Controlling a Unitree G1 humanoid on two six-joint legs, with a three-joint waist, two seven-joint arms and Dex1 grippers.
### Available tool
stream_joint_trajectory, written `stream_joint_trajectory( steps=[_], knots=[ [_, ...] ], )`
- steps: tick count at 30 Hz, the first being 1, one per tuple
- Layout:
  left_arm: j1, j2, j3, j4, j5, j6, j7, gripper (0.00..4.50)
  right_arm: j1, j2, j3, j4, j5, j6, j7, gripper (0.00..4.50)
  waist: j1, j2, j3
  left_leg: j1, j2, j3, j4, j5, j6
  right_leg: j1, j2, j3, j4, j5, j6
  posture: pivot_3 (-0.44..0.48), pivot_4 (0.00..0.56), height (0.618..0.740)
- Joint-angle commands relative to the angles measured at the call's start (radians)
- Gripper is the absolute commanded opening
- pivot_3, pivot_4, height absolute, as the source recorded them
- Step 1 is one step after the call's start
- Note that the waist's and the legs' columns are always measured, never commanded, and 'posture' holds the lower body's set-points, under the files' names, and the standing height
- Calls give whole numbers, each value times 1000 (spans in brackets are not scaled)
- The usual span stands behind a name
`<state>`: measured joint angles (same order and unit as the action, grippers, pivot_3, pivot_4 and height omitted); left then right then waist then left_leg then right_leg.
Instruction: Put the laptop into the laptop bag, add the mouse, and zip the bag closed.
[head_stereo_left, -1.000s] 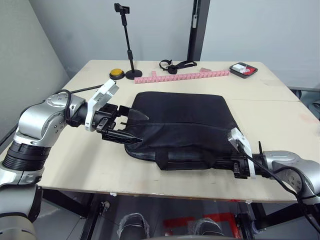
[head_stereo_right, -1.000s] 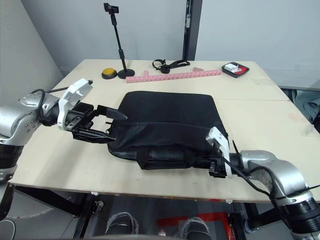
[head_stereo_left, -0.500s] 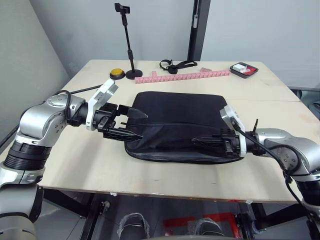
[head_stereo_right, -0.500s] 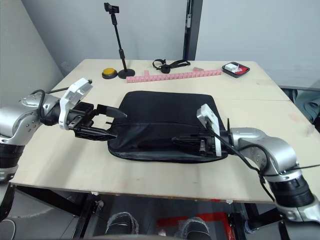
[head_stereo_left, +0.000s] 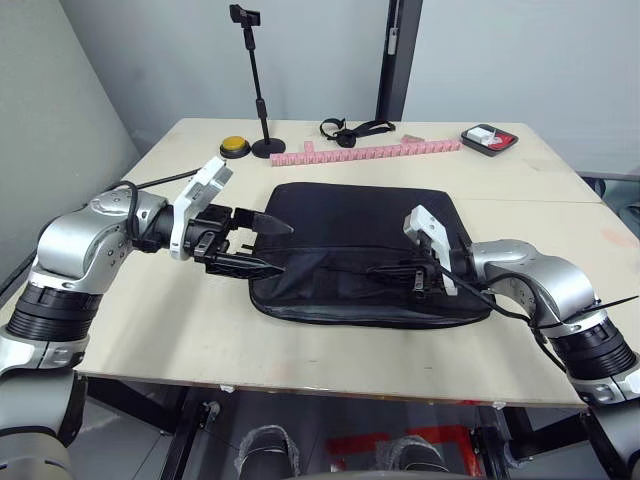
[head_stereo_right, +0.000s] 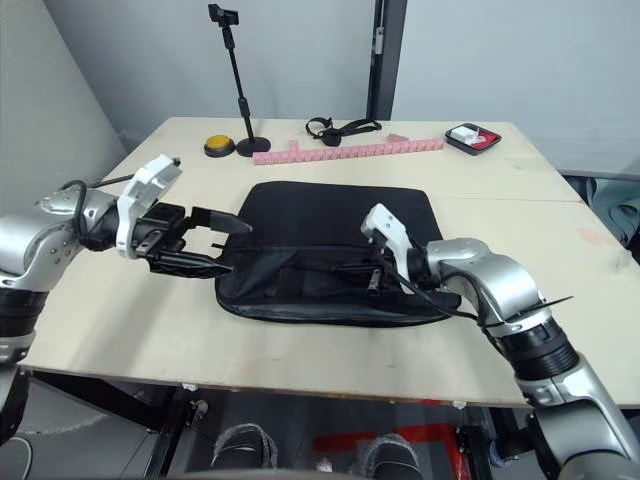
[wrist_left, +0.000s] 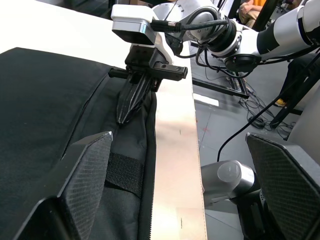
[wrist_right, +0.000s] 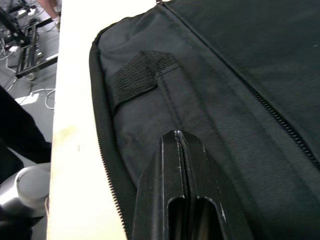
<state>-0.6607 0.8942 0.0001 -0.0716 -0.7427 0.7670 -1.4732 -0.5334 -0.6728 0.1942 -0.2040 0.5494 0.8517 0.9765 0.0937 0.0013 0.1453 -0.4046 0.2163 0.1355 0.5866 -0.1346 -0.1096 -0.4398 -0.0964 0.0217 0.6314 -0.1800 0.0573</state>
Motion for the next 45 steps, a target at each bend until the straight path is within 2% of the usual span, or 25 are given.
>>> stream_joint_trajectory(
  steps=[1,4,8,15,21,26,30,35,38,40,45],
  knots=[
    [-6,9,31,19,1,-14,-6,4500,-65,10,61,35,-73,-51,15,40,-3,0,0,0,0,0,0,0,0,0,0,0,0,0,0,0,150,739],
    [-9,4,24,25,4,-18,-7,4500,-125,32,135,110,-182,-92,-15,40,-7,0,0,1,0,0,0,0,0,0,0,0,1,0,0,0,150,739],
    [-6,2,25,20,0,-17,-5,4500,-186,73,104,155,-180,-83,-21,40,-9,0,0,1,0,0,1,0,-1,0,0,1,2,0,0,0,150,739],
    [7,7,38,10,-8,-10,6,4500,-160,38,157,139,-223,-80,15,40,-2,0,0,0,0,0,0,0,-1,0,0,0,0,0,0,0,150,739],
    [17,22,40,9,-10,1,4,4500,-176,57,201,207,-296,-59,-18,40,-3,-1,0,3,0,0,1,0,-1,2,0,1,2,0,0,0,150,739],
    [46,56,51,71,36,-36,8,4500,-179,70,192,206,-300,-42,-22,40,-5,-1,-1,6,0,1,1,0,-1,4,1,2,3,0,0,0,150,739],
    [38,35,109,183,46,-40,76,4500,-177,67,185,185,-295,-33,-15,40,-4,-2,-2,7,0,1,1,0,-1,5,1,2,3,0,0,0,150,739],
    [29,-42,185,343,51,-43,204,4500,-169,71,189,169,-292,-25,-15,40,-4,-2,-2,6,0,0,1,0,-1,5,1,2,3,0,0,0,150,739],
    [-33,-109,205,537,118,-86,363,4500,-163,71,189,162,-292,-27,-15,40,-2,-3,-3,6,0,0,1,0,-1,5,1,2,3,0,0,0,150,739],
    [-114,-165,200,718,194,-173,485,4500,-155,74,179,173,-289,-23,-22,40,0,-3,-3,6,0,-1,1,0,-1,5,1,1,3,0,0,0,150,739],
    [-285,-266,205,1052,299,-298,641,4500,-137,73,169,153,-286,-10,-27,40,5,-8,-6,5,0,-2,2,0,-1,6,1,1,2,1,1,0,150,739]
  ],
)
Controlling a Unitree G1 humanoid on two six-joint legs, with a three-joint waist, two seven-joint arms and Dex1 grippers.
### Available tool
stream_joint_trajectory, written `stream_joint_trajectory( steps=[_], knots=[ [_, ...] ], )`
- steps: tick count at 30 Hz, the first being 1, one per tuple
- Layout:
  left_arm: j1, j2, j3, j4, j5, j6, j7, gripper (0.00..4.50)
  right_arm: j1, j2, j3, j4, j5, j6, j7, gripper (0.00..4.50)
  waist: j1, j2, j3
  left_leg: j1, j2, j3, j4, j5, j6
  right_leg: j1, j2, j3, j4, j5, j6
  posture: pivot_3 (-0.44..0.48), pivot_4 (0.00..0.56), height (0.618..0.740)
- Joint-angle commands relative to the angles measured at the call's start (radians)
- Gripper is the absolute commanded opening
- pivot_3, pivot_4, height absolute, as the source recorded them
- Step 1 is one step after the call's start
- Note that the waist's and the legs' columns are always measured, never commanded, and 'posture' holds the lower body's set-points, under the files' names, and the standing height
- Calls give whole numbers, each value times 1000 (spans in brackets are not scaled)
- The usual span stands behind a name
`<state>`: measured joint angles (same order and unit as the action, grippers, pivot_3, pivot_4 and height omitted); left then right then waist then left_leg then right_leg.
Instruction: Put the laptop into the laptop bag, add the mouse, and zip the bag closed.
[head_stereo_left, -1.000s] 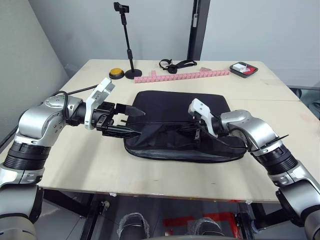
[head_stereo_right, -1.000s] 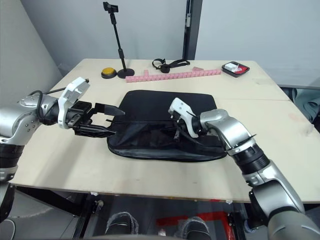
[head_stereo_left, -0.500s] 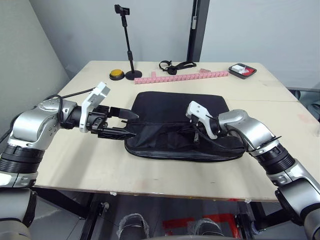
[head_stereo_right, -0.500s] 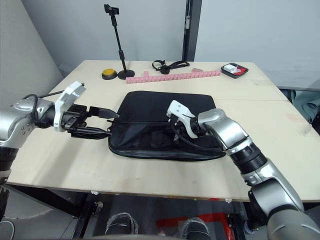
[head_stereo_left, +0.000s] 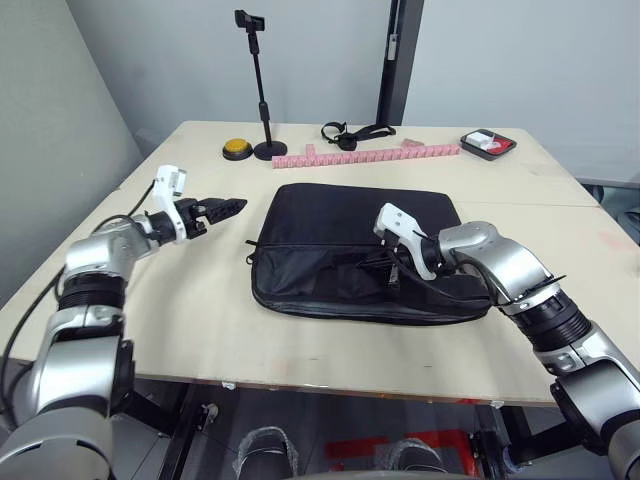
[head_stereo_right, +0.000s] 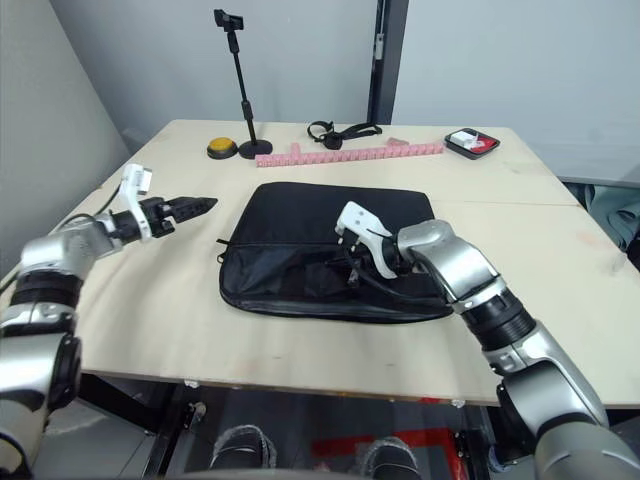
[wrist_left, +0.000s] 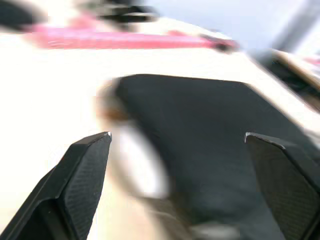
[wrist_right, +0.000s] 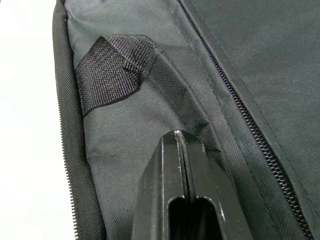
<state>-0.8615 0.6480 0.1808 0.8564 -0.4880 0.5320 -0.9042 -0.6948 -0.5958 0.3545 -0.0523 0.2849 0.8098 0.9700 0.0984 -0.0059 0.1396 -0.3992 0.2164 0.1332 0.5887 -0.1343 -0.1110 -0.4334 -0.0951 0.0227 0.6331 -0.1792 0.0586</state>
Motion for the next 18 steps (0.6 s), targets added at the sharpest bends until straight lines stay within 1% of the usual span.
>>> stream_joint_trajectory(
  steps=[1,6,12,18],
  knots=[
    [-105,-28,25,162,57,-74,83,4500,27,-5,7,-6,-20,36,-21,40,-1,-1,-1,-1,0,0,0,0,0,0,0,0,-1,0,1,0,150,739],
    [-186,-69,35,335,110,-110,158,4500,46,-14,-12,-36,-17,57,-36,40,0,-1,-1,-1,0,-1,-3,0,-1,0,0,-1,-3,1,1,0,150,739],
    [-211,-100,12,383,174,-94,126,4500,73,-28,-41,-78,-5,86,-49,40,8,-2,0,-1,0,-1,-3,0,-1,0,0,-1,-5,1,1,0,150,739],
    [-224,-148,36,408,188,-85,118,4500,76,-29,-46,-94,-3,96,-52,40,13,-2,0,-2,0,-2,-3,0,-1,0,-1,-1,-5,1,1,0,150,739]
  ],
)
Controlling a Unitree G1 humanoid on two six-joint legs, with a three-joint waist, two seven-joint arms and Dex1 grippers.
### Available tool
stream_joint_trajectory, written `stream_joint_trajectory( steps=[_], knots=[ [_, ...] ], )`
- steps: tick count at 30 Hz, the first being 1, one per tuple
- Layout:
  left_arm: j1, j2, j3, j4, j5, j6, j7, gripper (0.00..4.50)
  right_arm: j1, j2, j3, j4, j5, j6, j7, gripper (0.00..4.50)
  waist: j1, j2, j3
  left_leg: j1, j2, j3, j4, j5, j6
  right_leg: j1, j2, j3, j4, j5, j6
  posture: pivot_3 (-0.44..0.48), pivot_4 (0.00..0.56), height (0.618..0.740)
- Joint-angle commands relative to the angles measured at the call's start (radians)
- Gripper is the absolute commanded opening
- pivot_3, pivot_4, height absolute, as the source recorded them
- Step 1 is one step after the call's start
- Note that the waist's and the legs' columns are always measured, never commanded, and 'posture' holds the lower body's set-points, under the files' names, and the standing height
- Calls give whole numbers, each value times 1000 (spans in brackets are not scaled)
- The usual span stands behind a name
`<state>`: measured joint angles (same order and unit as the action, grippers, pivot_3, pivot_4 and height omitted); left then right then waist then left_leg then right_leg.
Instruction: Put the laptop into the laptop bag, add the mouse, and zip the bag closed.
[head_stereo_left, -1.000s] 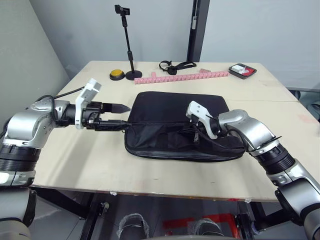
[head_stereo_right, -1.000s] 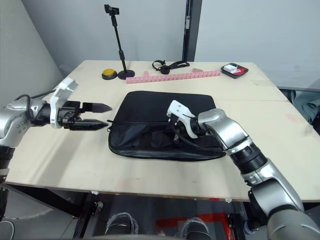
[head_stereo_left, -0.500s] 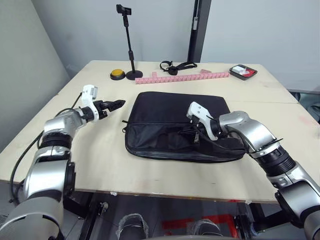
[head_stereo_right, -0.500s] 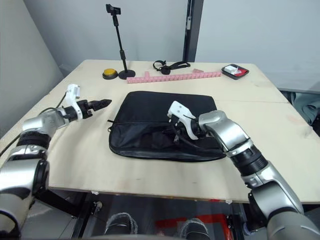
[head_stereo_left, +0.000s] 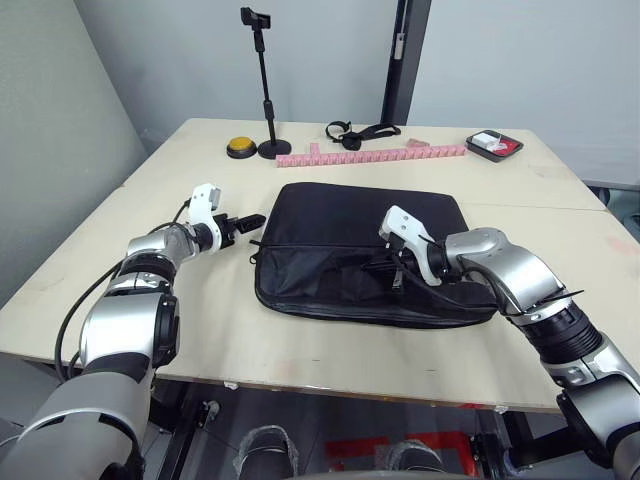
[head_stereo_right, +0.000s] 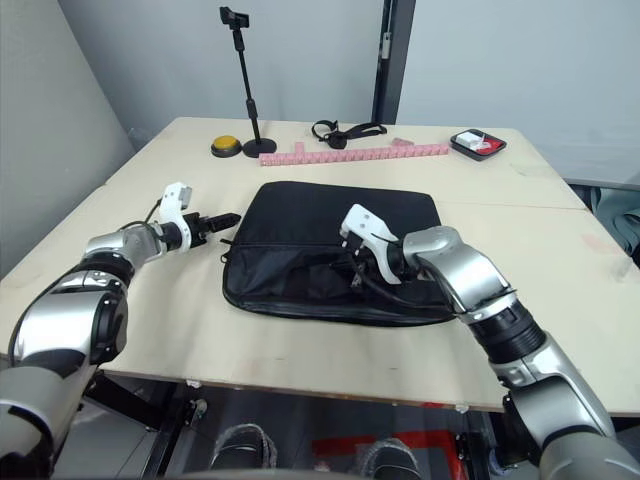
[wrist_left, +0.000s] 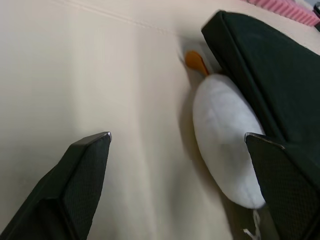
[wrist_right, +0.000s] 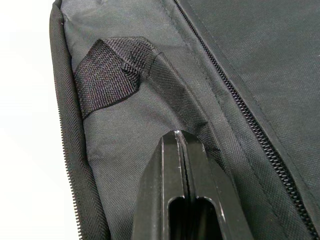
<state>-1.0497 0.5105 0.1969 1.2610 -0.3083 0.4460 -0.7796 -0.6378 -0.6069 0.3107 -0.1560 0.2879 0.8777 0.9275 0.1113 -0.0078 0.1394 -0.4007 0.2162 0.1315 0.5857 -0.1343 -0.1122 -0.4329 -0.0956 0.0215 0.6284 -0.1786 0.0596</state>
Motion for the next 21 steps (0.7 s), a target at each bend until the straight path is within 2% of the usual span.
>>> stream_joint_trajectory(
  steps=[1,6,9,19,21],
  knots=[
    [-37,-16,22,6,9,3,-7,4500,19,-18,-1,10,-7,28,-9,40,-1,0,0,0,0,0,0,0,0,0,0,0,0,0,0,0,150,739],
    [-32,-51,28,18,26,20,19,4500,16,-11,13,24,-17,21,-11,40,0,0,0,0,0,0,-1,0,0,0,0,0,-1,0,0,0,150,739],
    [-29,-66,39,23,26,24,18,3686,11,-8,13,25,-16,23,-12,0,1,0,0,0,0,0,-1,0,0,1,0,0,-2,0,0,0,150,739],
    [-32,-80,52,14,36,61,-36,59,10,-10,4,21,-13,25,-13,0,1,0,0,0,-1,0,-2,0,0,1,0,0,-3,0,0,0,150,739],
    [-33,-73,55,11,42,64,-40,22,10,-8,5,19,-12,24,-13,0,0,0,0,0,-1,0,-3,0,0,1,0,0,-3,0,0,0,150,739]
  ],
)
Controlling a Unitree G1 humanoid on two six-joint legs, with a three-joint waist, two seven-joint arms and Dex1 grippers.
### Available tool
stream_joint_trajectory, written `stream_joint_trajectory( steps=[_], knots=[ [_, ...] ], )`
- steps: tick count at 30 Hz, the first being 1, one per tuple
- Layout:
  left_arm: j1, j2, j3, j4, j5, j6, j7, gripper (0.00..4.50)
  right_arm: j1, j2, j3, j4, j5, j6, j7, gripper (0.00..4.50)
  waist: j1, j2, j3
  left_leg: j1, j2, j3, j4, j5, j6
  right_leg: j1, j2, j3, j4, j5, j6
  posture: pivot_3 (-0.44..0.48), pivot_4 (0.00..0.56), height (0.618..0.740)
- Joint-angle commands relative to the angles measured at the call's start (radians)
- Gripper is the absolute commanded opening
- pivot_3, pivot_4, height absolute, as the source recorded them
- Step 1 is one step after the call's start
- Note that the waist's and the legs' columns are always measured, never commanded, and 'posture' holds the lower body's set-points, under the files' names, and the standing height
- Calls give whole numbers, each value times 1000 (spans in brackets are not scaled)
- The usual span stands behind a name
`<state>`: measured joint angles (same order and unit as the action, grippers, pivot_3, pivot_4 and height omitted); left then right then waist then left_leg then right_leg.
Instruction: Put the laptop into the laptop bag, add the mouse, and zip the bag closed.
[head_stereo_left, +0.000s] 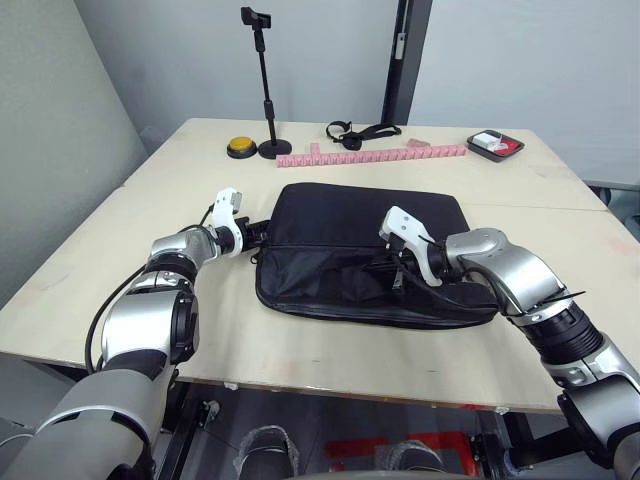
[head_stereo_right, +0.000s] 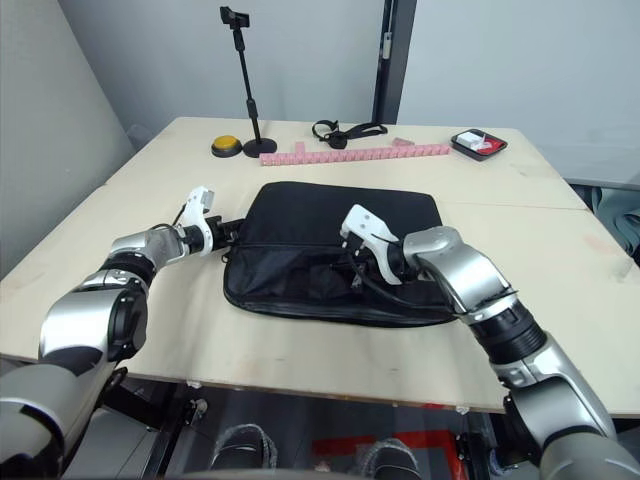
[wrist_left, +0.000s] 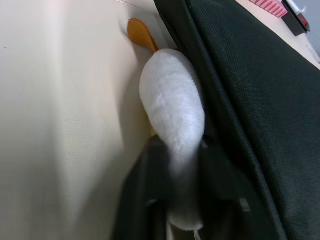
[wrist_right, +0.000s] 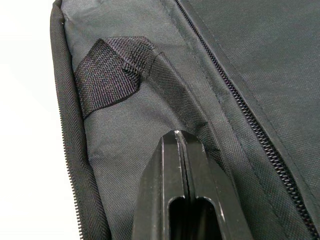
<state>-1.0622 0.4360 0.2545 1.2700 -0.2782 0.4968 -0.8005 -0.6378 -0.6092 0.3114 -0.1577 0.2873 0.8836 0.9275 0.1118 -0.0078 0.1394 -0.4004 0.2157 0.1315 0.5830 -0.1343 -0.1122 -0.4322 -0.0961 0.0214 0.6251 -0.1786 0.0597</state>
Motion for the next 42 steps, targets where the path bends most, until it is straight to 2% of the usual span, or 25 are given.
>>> stream_joint_trajectory(
  steps=[1,4,9,14,20,24,28,31,34,37,42],
  knots=[
    [-22,8,2,0,13,11,-11,22,10,-6,5,20,-12,18,-13,0,-1,0,0,0,0,0,0,0,0,0,0,0,0,0,0,0,150,739],
    [-25,26,11,-13,10,11,-17,22,11,-6,5,21,-14,16,-14,0,-3,0,0,0,0,0,-2,0,0,0,0,0,-1,0,0,0,150,739],
    [-24,77,28,-117,-37,62,-161,22,12,-7,4,27,-15,13,-14,0,-7,0,1,-1,0,0,-4,0,0,-1,0,0,-4,0,0,0,150,739],
    [69,104,82,-338,-122,159,-173,22,5,-1,5,51,-23,32,-32,0,-9,0,1,-2,0,0,-7,0,0,-1,0,-1,-7,0,0,0,150,739],
    [371,115,161,-966,-337,423,-120,22,-18,12,22,57,-28,61,-42,0,-19,0,2,-2,0,1,-8,0,-1,-1,0,-3,-9,0,0,0,150,739],
    [521,149,175,-1233,-442,524,-108,22,-35,23,30,78,-32,68,-45,0,-19,1,2,-2,1,0,-8,0,-1,-1,1,-2,-8,0,0,0,150,739],
    [641,207,199,-1413,-561,591,-149,22,-52,30,46,94,-34,68,-42,0,-24,1,2,-1,1,2,-8,0,-1,-2,1,-1,-7,0,0,0,150,739],
    [717,254,199,-1494,-628,615,-188,22,-65,31,58,111,-38,63,-37,0,-29,1,2,-1,1,2,-9,-1,-1,-3,2,-1,-8,0,0,0,150,739],
    [801,311,170,-1546,-638,602,-233,22,-78,30,67,132,-42,53,-33,0,-38,1,2,-2,1,4,-11,-1,-1,-5,2,-1,-10,0,0,0,150,739],
    [938,391,80,-1582,-521,492,-282,22,-101,39,74,162,-39,54,-29,0,-49,1,2,-2,2,6,-13,-1,-1,-7,3,0,-10,-1,0,0,150,739],
    [917,335,68,-1541,-513,439,-198,22,-107,42,99,162,-41,45,-14,0,-46,1,2,0,3,8,-16,-1,-1,-6,3,1,-11,-1,1,0,150,739]
  ],
)
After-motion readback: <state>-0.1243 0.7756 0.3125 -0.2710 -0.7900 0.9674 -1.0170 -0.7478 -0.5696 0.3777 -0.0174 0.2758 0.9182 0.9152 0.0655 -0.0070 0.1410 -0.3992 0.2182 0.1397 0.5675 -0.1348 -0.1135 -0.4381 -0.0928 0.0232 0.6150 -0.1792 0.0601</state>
